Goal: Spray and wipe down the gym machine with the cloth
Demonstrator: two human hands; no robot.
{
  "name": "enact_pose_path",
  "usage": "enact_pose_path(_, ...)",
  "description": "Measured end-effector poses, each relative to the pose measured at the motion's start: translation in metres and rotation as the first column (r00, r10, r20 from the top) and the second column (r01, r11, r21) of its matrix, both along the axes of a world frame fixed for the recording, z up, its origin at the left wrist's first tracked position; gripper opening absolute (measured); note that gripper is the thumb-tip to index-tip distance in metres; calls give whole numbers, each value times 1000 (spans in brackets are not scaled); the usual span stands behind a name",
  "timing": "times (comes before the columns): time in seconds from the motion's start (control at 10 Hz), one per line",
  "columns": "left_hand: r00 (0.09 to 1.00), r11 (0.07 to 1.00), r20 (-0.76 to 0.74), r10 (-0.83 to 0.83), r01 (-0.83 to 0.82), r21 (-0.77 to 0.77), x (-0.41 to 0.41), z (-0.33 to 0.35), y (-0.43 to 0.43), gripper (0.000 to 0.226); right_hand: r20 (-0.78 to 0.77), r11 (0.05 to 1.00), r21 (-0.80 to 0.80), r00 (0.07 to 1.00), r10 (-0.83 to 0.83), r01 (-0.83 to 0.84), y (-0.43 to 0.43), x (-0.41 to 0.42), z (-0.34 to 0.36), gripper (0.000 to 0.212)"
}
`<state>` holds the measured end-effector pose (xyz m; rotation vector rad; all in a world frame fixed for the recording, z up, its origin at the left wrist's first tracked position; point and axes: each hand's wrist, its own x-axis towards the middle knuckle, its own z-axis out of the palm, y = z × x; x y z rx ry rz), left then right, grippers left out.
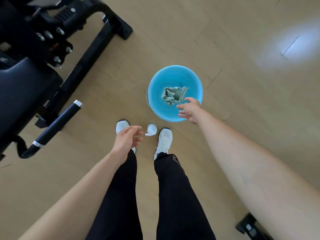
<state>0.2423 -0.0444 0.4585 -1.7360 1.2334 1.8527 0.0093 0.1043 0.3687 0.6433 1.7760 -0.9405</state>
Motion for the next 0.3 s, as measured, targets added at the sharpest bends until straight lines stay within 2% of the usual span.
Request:
enact_pose_path(0.2,997,997,17,-72,72,-22,-9,22,-2,20,-48,952,8,951,307,-306,31,53,45,27)
enact_pose_path(0.3,994,993,15,-108,108,-49,-17,48,-2,15,-48,922,3,921,387,-387,52,88,80,23)
